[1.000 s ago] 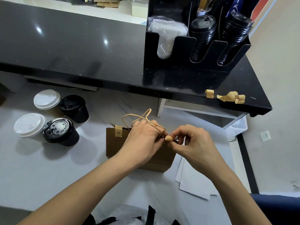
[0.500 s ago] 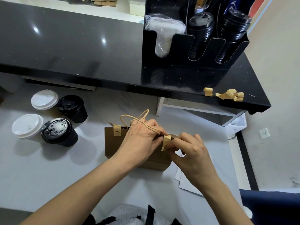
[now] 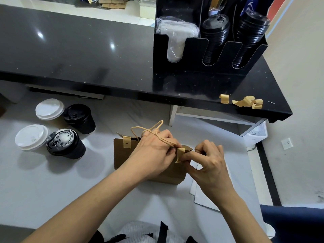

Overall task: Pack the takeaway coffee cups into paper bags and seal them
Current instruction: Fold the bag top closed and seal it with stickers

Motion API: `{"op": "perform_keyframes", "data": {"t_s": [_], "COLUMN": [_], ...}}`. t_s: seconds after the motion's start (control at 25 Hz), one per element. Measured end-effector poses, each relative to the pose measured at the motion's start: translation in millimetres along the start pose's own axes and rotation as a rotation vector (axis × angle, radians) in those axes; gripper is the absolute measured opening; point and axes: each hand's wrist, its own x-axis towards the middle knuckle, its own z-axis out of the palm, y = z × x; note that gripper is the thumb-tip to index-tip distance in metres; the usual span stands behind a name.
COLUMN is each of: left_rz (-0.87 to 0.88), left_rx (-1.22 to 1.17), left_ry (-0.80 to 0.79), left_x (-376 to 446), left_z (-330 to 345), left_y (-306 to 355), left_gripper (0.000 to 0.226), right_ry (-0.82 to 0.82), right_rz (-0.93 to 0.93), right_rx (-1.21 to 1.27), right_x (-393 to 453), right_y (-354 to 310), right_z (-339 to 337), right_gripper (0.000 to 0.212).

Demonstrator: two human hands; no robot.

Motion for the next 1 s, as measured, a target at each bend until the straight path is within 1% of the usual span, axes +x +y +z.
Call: {"op": "perform_keyframes", "data": {"t_s": [0.12,0.28,0.36,0.56,0.72,0.8,0.88,0.96,1.0], "left_rz": [-0.007,0.031,0.051,0.123,0.109,0.131,0.140,0.137,0.134], "left_rx": [0.004,0.030,0.041,0.009,0.040,0.057,0.044,0.038,0.035], "left_ry": [0.000,0.043,0.068,0.112,0.114,0.117,0.136,0.147,0.144], "left_x": [-1,0,2,2,3,4,3,3,3], "left_z": [0,2,3,7,9,11,12,13,12], "left_y": [1,-1,-2,-2,-1,-2,-1,0,-1], "left_gripper": [0.024,0.024,0.021,0.014,0.017,0.023,0.030,0.034,0.033], "right_ry": [-0.043,-0.134,-0.149,-0.136,-0.135,-0.089,0.016,0.103,0.108], "right_rz": [-0.004,0.000,0.047,0.206,0.275,0.291,0.289,0.314,0.322], "right_rx": [0.010,0.039,0.066,0.206,0.289,0.323,0.353,0.379,0.395], "right_x": [-1,-12,-19,-23,-22,-21,-18,-11,-7], "right_y": [1,3,4,4,5,3,0,1,3], "right_z": [2,8,9,11,14,13,7,1,0], "right_gripper": [0.010,0.010,0.008,0.014,0.010,0.012,0.009,0.020,0.025]}}
